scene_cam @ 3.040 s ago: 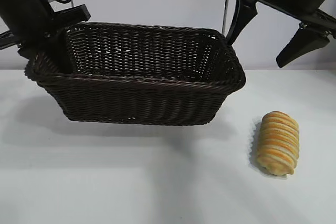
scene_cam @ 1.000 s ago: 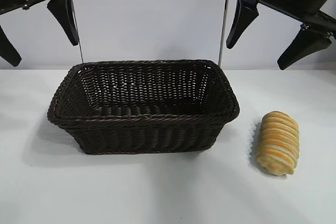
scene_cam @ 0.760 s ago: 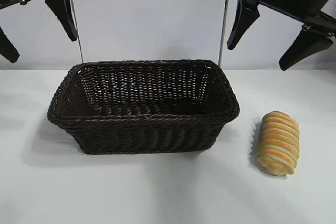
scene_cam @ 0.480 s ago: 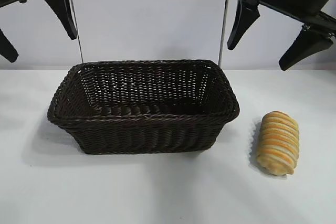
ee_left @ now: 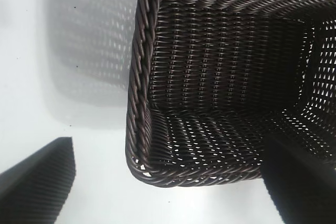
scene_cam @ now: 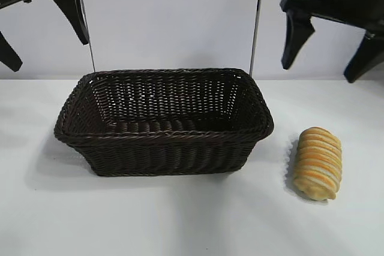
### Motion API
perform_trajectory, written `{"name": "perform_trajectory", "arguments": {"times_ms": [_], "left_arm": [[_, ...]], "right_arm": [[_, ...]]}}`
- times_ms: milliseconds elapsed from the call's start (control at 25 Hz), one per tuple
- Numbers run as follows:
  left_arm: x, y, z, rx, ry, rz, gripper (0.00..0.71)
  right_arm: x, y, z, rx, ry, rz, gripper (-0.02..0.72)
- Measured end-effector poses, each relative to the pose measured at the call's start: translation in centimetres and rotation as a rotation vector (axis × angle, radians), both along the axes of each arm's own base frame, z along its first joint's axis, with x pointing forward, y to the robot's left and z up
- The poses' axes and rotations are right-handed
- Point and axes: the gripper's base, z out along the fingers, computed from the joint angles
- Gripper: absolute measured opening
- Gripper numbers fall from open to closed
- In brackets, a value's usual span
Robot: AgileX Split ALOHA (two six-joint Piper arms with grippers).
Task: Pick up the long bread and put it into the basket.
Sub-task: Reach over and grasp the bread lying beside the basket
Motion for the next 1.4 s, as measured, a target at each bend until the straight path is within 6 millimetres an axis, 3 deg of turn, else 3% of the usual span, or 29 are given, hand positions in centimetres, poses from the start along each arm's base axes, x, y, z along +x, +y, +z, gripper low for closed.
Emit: {"name": "perform_trajectory", "arguments": {"times_ms": [360, 680, 960, 1160, 1280, 1400], "left_arm": [[0.0, 0.0, 0.0, 0.000, -0.003, 0.001, 0.694], [0.0, 0.0, 0.0, -0.001, -0.004, 0.001, 0.694], [0.0, 0.0, 0.0, -0.001, -0.004, 0.001, 0.694], [0.0, 0.0, 0.0, -0.001, -0.003, 0.001, 0.694], [0.0, 0.0, 0.0, -0.001, -0.003, 0.001, 0.694], [0.0, 0.0, 0.0, -0.001, -0.003, 0.001, 0.694]], "right_arm": [[-1.6, 0.4, -5.7, 0.125, -0.064, -0.080, 0.655], [-2.5, 0.4, -8.0, 0.153, -0.138, -0.122, 0.655], [-1.9, 0.6, -9.5, 0.182, -0.148, -0.163, 0.655], [-1.6, 2.5, -11.5, 0.184, -0.116, -0.123, 0.643], [-1.6, 3.8, -12.3, 0.191, -0.099, -0.103, 0.477], [-1.6, 4.1, -12.3, 0.206, -0.099, -0.134, 0.184]]}}
